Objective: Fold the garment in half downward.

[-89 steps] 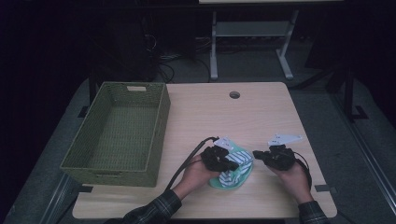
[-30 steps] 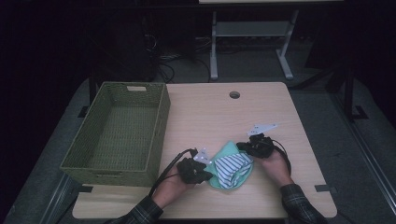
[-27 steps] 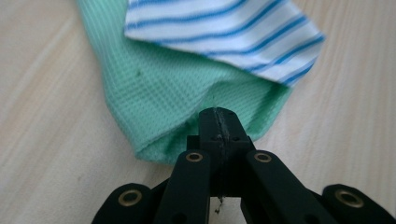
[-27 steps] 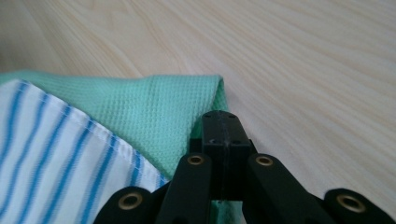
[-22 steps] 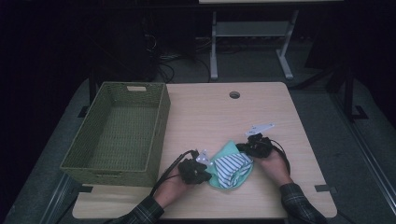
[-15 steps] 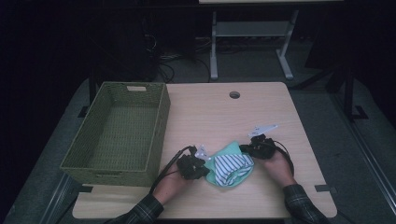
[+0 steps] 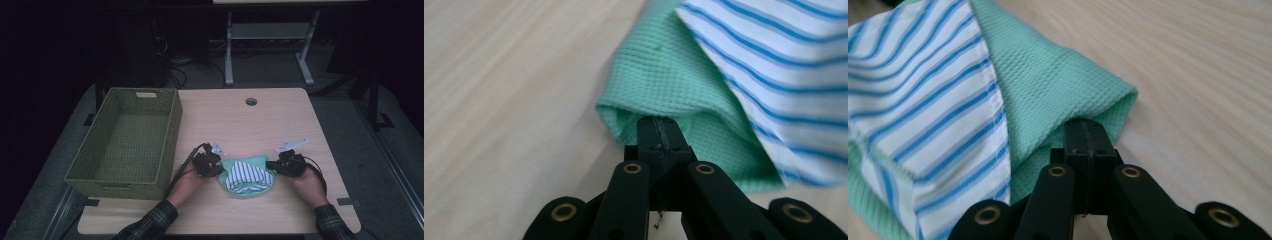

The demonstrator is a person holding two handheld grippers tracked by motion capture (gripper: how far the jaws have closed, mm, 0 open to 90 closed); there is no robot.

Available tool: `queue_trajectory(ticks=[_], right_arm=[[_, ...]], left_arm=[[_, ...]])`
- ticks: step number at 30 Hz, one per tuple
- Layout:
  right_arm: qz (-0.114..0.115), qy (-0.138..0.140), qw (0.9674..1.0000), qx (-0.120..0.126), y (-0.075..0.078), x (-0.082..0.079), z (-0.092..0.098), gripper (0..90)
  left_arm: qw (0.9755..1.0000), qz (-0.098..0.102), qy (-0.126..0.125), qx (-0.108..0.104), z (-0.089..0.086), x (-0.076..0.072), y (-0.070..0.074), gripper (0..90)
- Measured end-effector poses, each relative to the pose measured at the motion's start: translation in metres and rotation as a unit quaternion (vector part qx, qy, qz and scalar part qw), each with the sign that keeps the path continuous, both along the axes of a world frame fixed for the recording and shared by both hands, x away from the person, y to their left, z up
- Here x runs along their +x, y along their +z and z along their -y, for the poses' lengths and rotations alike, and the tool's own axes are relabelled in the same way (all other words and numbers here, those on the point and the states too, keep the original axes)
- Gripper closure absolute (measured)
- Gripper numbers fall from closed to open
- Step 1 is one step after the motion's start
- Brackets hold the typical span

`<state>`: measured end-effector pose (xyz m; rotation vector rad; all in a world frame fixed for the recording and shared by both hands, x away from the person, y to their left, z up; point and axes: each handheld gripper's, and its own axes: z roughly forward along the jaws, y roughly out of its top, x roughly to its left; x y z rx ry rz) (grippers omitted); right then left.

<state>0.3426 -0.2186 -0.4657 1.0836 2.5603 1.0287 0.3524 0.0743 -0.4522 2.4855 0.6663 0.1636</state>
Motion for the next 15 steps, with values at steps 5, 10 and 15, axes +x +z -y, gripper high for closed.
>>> queue_trajectory(ticks=[5,10,15], right_arm=[[-0.006,0.004,1.0,0.004,0.0,-0.009,0.003,89.9],[-0.013,0.013,0.9998,0.006,0.001,-0.019,0.003,89.9],[0.0,0.013,0.9998,0.018,0.006,-0.024,0.006,90.0]], left_arm=[[1.0,0.001,0.01,0.001,0.002,0.014,0.0,89.8],[0.9998,0.004,0.018,-0.003,0.004,0.03,-0.001,89.8],[0.9996,0.004,0.025,-0.011,0.004,0.041,0.001,89.8]])
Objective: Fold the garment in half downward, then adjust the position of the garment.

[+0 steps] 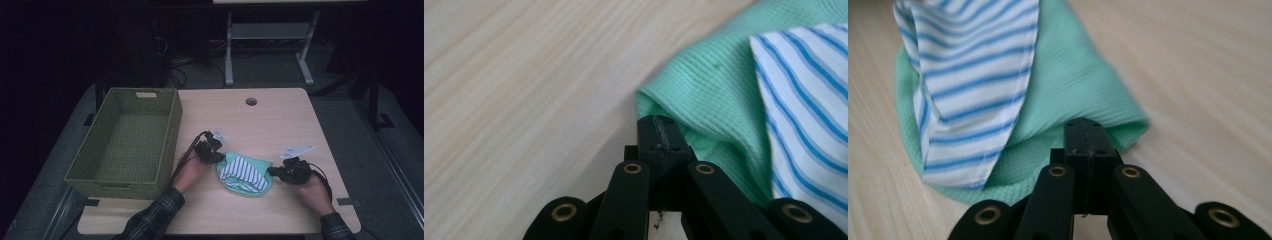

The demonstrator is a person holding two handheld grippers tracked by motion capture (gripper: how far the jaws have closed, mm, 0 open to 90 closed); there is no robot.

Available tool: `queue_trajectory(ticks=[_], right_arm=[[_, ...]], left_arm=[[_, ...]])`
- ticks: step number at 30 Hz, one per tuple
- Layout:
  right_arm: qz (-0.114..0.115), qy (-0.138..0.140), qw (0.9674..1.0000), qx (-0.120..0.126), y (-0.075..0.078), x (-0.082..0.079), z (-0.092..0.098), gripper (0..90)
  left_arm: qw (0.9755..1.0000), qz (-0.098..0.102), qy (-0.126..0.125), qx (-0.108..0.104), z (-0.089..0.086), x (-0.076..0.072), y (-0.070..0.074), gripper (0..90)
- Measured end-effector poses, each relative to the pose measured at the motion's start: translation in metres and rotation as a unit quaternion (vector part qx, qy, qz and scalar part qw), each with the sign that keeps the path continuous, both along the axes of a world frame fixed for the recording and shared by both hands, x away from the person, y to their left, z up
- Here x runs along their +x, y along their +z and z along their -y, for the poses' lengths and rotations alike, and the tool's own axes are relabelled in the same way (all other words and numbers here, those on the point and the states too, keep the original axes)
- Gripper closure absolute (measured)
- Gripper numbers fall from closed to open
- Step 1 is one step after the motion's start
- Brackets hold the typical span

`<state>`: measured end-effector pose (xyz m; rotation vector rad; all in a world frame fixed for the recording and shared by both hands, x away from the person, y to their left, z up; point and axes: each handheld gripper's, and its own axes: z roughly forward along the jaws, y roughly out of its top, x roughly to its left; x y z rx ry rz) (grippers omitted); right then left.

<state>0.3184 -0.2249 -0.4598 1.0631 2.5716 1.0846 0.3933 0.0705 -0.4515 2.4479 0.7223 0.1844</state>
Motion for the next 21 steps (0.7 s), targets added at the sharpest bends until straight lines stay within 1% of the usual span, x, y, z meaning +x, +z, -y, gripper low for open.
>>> queue_trajectory(ticks=[1,3,6,7,8,11,14,15,17,18,21], right_arm=[[0.006,-0.004,0.9999,0.008,0.003,0.001,0.003,90.0],[0.021,-0.012,0.9996,0.015,0.009,0.005,0.008,90.0],[0.036,-0.023,0.9989,0.02,0.014,0.015,0.014,90.0],[0.038,-0.026,0.9987,0.023,0.014,0.019,0.015,90.0],[0.038,-0.031,0.9986,0.023,0.014,0.024,0.016,90.0],[0.035,-0.036,0.9986,0.018,0.011,0.034,0.016,90.0],[0.023,-0.036,0.999,0.015,0.005,0.04,0.014,90.0],[0.02,-0.035,0.9991,0.014,0.003,0.04,0.013,90.0],[0.012,-0.031,0.9993,0.013,0.0,0.041,0.011,90.0],[0.007,-0.028,0.9995,0.013,-0.002,0.04,0.01,89.9],[0.005,-0.018,0.9997,0.013,-0.003,0.035,0.007,89.9]], left_arm=[[1.0,0.002,0.002,-0.001,-0.001,0.002,0.001,89.8],[0.9999,0.001,0.008,-0.012,-0.005,0.003,0.004,89.8],[0.9996,0.0,0.014,-0.025,-0.011,0.001,0.01,89.6],[0.9993,0.0,0.016,-0.033,-0.013,0.0,0.013,89.0],[0.999,-0.002,0.02,-0.039,-0.015,-0.002,0.015,84.7],[0.9988,-0.002,0.021,-0.044,-0.019,-0.004,0.021,76.6],[0.9982,-0.002,0.023,-0.055,-0.022,-0.007,0.027,67.9],[0.998,-0.002,0.022,-0.059,-0.023,-0.008,0.029,65.2],[0.9978,-0.008,0.016,-0.064,-0.023,-0.011,0.031,58.6],[0.9979,-0.009,0.013,-0.063,-0.022,-0.013,0.032,54.8],[0.9979,-0.012,0.007,-0.064,-0.021,-0.018,0.034,46.9]])
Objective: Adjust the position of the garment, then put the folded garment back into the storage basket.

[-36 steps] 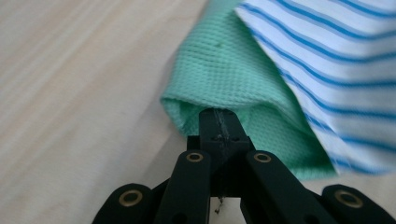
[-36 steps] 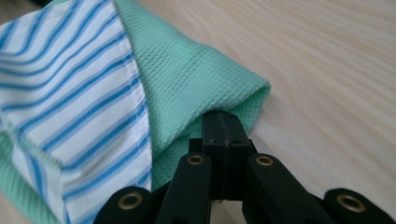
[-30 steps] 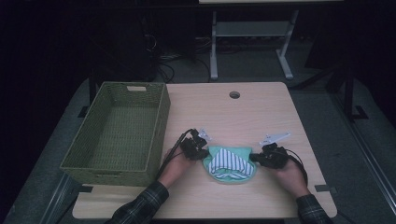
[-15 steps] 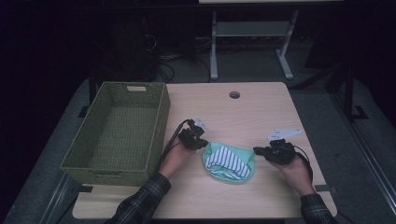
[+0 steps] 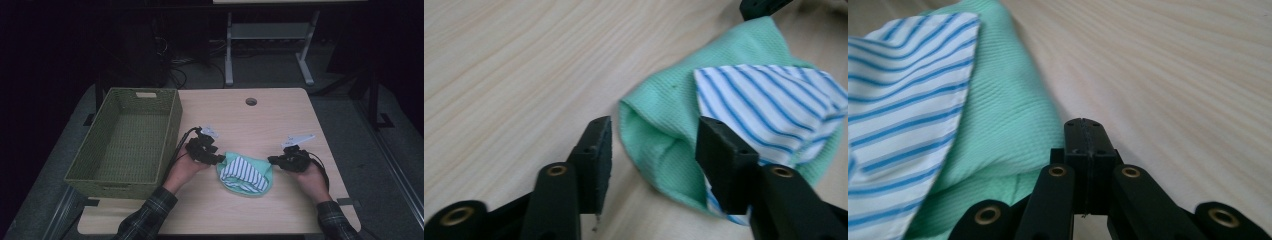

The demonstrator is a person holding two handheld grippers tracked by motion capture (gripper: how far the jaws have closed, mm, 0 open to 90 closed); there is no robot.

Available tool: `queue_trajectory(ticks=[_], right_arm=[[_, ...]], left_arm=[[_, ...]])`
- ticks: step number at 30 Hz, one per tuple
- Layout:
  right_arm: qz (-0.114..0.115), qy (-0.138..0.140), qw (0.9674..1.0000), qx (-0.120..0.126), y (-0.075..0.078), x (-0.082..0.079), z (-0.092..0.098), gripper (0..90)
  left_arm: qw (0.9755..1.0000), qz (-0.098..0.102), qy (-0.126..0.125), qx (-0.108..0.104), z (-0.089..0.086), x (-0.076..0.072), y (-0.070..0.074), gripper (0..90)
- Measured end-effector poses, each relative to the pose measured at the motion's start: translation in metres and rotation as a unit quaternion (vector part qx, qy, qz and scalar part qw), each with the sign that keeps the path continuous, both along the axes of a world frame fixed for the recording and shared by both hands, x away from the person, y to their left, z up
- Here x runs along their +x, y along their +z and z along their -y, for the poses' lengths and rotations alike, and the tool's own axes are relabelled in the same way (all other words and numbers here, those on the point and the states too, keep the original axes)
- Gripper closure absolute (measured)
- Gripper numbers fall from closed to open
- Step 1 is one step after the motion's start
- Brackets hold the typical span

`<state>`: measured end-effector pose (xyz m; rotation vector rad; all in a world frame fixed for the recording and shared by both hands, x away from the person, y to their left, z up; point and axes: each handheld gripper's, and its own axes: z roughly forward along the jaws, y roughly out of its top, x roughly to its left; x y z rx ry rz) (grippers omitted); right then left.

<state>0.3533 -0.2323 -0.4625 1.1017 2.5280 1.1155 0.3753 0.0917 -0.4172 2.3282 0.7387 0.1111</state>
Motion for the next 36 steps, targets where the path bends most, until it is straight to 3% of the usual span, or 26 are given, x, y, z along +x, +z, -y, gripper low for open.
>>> queue_trajectory(ticks=[5,14,21,23,26,31,36], right_arm=[[-0.005,0.013,0.9999,0.006,0.002,-0.016,-0.002,90.0],[-0.022,0.044,0.9987,0.012,-0.002,-0.043,-0.016,89.9],[-0.014,0.071,0.9973,0.016,0.001,-0.059,-0.027,89.9],[-0.001,0.067,0.9976,0.016,0.005,-0.062,-0.025,89.9],[0.011,0.055,0.9981,0.024,0.011,-0.056,-0.019,89.9],[0.023,0.027,0.9991,0.02,0.013,-0.032,-0.006,90.0],[0.019,0.01,0.9997,0.015,0.007,-0.015,-0.001,89.9]], left_arm=[[0.9998,-0.015,-0.01,-0.01,-0.002,-0.007,0.003,41.0],[0.9996,-0.012,-0.022,-0.009,-0.006,-0.023,0.007,34.0],[0.9993,-0.013,-0.034,0.001,-0.009,-0.033,0.005,32.0],[0.9991,-0.014,-0.038,0.005,-0.01,-0.036,0.005,31.8],[0.9991,-0.013,-0.04,0.006,-0.01,-0.039,0.004,31.4],[0.999,-0.016,-0.041,0.01,-0.01,-0.041,0.0,29.8],[0.9988,-0.018,-0.044,0.013,-0.01,-0.042,-0.002,28.5]])
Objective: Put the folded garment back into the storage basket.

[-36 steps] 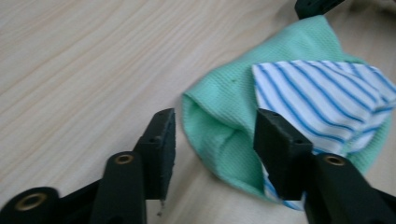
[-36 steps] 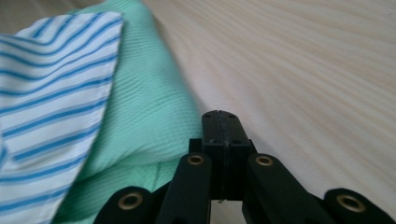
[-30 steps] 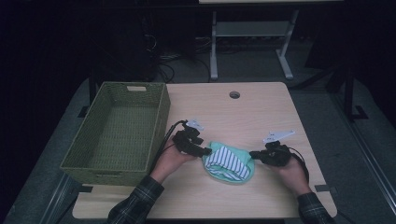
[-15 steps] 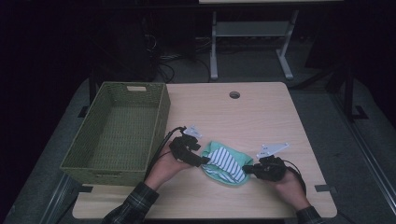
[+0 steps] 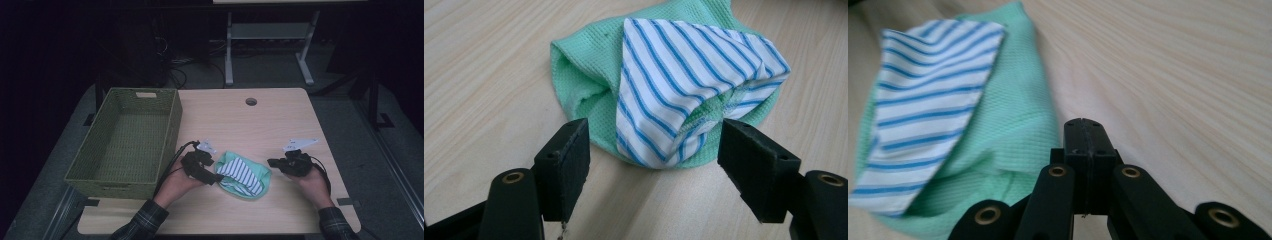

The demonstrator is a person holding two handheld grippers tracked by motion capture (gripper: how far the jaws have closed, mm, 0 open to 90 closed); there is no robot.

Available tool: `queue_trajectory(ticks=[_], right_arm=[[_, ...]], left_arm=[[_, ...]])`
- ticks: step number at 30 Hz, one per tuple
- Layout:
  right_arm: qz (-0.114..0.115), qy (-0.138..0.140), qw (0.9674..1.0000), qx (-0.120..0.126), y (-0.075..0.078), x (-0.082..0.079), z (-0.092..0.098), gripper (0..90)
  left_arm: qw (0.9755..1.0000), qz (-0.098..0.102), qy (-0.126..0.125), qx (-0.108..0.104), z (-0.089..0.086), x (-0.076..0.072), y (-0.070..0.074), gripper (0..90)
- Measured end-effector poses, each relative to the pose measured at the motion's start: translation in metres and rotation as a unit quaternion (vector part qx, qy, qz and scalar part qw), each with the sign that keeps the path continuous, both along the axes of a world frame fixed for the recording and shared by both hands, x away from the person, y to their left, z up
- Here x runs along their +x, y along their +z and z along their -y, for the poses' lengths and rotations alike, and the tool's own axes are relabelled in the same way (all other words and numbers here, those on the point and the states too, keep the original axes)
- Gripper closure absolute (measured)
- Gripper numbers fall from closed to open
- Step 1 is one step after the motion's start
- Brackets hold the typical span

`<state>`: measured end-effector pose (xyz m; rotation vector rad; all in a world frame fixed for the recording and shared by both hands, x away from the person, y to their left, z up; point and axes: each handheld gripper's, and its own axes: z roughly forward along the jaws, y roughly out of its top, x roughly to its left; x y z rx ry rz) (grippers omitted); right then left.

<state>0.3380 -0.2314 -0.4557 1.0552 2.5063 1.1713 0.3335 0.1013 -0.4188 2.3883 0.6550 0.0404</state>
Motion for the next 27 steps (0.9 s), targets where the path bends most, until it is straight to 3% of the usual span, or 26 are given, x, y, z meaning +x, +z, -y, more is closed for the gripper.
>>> queue_trajectory(ticks=[4,11,21,27], right_arm=[[-0.02,0.009,0.9997,-0.009,-0.01,0.005,-0.004,89.9],[-0.035,0.038,0.9986,-0.008,-0.012,-0.01,-0.018,89.9],[-0.036,0.089,0.9954,-0.01,-0.011,-0.031,-0.046,89.9],[-0.032,0.114,0.9929,-0.009,-0.01,-0.041,-0.059,89.9]], left_arm=[[1.0,-0.002,-0.001,0.001,0.001,-0.002,-0.001,27.7],[1.0,0.002,-0.004,0.0,0.0,-0.006,0.002,27.0],[0.9999,0.007,-0.009,0.006,-0.002,-0.014,0.001,26.6],[0.9995,0.008,-0.021,0.021,-0.002,-0.021,-0.004,24.6]])
